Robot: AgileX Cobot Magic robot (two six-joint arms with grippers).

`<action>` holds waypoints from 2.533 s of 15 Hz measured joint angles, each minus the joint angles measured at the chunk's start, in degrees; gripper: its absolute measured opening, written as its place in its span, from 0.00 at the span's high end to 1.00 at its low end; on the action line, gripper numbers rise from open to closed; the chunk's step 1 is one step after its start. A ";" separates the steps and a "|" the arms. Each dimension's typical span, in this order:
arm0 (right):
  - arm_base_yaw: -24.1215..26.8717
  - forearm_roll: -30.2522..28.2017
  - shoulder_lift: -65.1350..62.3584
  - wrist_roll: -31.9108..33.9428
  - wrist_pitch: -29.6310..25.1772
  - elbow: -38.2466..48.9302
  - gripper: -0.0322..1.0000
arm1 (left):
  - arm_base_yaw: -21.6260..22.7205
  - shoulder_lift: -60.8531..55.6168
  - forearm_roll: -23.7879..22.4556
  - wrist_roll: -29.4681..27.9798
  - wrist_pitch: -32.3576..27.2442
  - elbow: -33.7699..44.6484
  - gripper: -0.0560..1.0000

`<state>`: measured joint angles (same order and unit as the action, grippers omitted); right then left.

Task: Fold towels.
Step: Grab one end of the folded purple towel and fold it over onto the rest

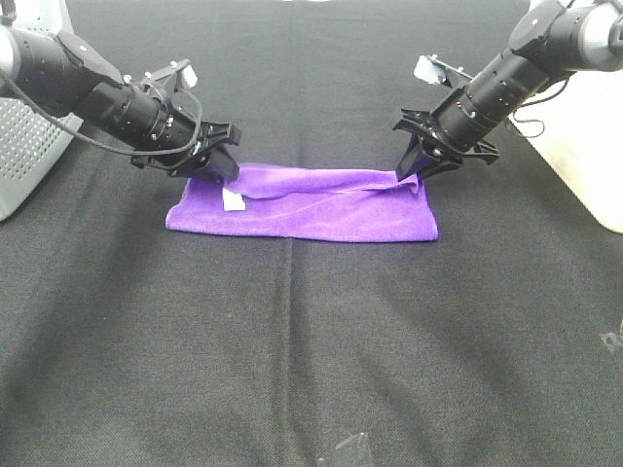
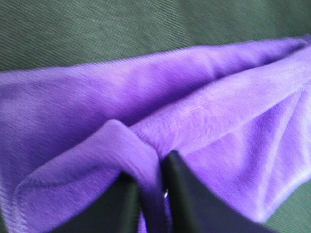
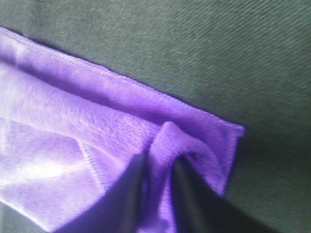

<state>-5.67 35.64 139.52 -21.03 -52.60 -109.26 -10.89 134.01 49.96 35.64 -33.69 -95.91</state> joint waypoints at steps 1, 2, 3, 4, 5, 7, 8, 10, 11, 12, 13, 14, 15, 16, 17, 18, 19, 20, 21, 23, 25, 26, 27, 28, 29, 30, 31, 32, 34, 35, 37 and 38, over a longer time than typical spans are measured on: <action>0.00 -0.63 0.00 0.00 0.23 0.00 0.58 | 0.00 0.00 -0.97 0.00 1.09 -0.17 0.52; 0.00 -1.78 0.00 0.00 0.23 0.00 0.50 | 0.00 0.06 -2.46 0.00 1.20 -0.63 0.49; 0.00 -3.04 0.00 0.06 0.17 0.00 0.43 | 0.00 0.06 -4.18 -0.29 1.15 -1.26 0.47; 0.00 -4.98 0.00 0.46 -0.17 0.00 0.37 | 0.00 0.06 -6.70 -1.72 0.97 -2.18 0.44; 0.00 -7.05 0.00 1.78 -1.03 -0.06 0.34 | 0.11 0.06 -10.20 -4.30 0.17 -3.44 0.41; 0.00 -9.97 -0.97 3.04 -1.66 -0.06 0.29 | 0.57 0.06 -21.66 -13.46 -7.62 -9.63 0.33; 0.00 -10.43 -2.23 3.15 -2.06 -0.06 0.29 | 0.97 0.06 -25.04 -15.70 -12.09 -12.20 0.32; 0.00 -10.43 -3.50 3.15 -2.58 -0.06 0.29 | 1.49 0.06 -27.50 -16.79 -15.81 -14.44 0.32; 0.00 -10.43 -5.10 3.15 -3.21 -0.11 0.29 | 2.46 0.06 -28.19 -17.42 -18.79 -16.27 0.32; 0.00 -10.43 -6.65 3.09 -3.95 -0.17 0.29 | 3.84 0.06 -27.85 -17.65 -20.86 -17.07 0.32; 0.00 -10.43 -7.68 3.09 -4.87 -0.17 0.29 | 5.33 0.17 -26.41 -17.65 -23.20 -17.30 0.31; 0.00 -10.43 -8.48 3.09 -6.36 -0.17 0.29 | 6.47 0.74 -24.64 -17.07 -25.90 -17.36 0.31; 0.00 -10.43 -8.94 3.09 -8.42 -0.17 0.29 | 7.22 1.83 -22.92 -15.64 -28.30 -17.36 0.31; 0.00 -10.43 -9.85 3.09 -11.57 -0.17 0.29 | 7.51 3.84 -20.86 -13.12 -30.71 -17.36 0.31; 0.00 -10.43 -10.31 3.09 -13.29 -0.17 0.29 | 7.51 4.98 -19.94 -11.80 -31.00 -17.36 0.31; 0.00 -10.43 -11.12 3.15 -14.67 -0.17 0.29 | 7.51 6.02 -18.91 -10.54 -31.00 -17.36 0.31; 0.00 -10.43 -11.86 3.15 -15.53 -0.17 0.29 | 7.51 6.88 -17.76 -9.51 -31.00 -17.36 0.31; 0.00 -10.43 -12.20 3.27 -16.21 -0.17 0.29 | 7.51 7.62 -16.96 -8.65 -30.94 -17.36 0.31; 0.00 -10.43 -12.26 3.67 -16.67 -0.17 0.29 | 7.51 8.37 -16.33 -8.08 -30.48 -17.36 0.31; 0.00 -10.49 -12.26 4.13 -16.90 -0.17 0.29 | 7.56 9.00 -15.30 -7.68 -29.97 -17.48 0.31; 0.00 -10.49 -12.26 4.24 -16.90 -0.17 0.29 | 7.56 9.63 -14.38 -7.68 -29.79 -18.05 0.31; 0.00 -10.49 -12.26 4.24 -16.90 -0.17 0.29 | 7.56 10.14 -13.64 -7.68 -29.97 -18.74 0.31; 0.00 -10.49 -12.26 4.24 -16.90 -0.17 0.29 | 7.56 10.71 -12.89 -7.68 -30.37 -19.54 0.32; 0.00 -10.49 -12.26 4.24 -16.90 -0.17 0.29 | 7.45 11.52 -12.15 -8.08 -30.88 -20.74 0.32; 0.00 -10.49 -12.26 4.24 -16.90 -0.17 0.29 | 6.99 12.15 -11.86 -8.77 -31.23 -21.94 0.32; 0.00 -10.49 -12.26 4.24 -16.90 -0.17 0.29 | 6.25 13.18 -11.17 -9.68 -31.86 -23.55 0.32; 0.00 -10.49 -12.26 4.24 -16.90 -0.17 0.29 | 5.44 14.44 -9.91 -10.60 -32.37 -25.38 0.32; 0.00 -10.49 -12.26 4.24 -16.90 -0.17 0.29 | 4.64 15.87 -8.42 -11.52 -33.35 -27.62 0.32; 0.00 -10.49 -12.26 4.30 -16.90 -0.17 0.29 | 2.98 18.56 -6.30 -13.69 -35.29 -31.91 0.32; 0.00 -10.49 -12.26 4.30 -16.90 -0.17 0.29 | 2.23 19.48 -6.25 -14.55 -35.87 -33.63 0.32; 0.00 -10.49 -12.26 4.30 -16.90 -0.17 0.29 | 1.09 20.57 -7.33 -15.99 -36.04 -36.04 0.41; 0.00 -10.49 -12.26 4.30 -16.90 -0.17 0.29 | 0.86 20.91 -8.54 -16.79 -35.98 -36.67 0.50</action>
<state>-5.67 25.15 127.25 -16.73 -69.50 -109.43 -10.03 154.93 41.42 18.85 -69.67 -132.58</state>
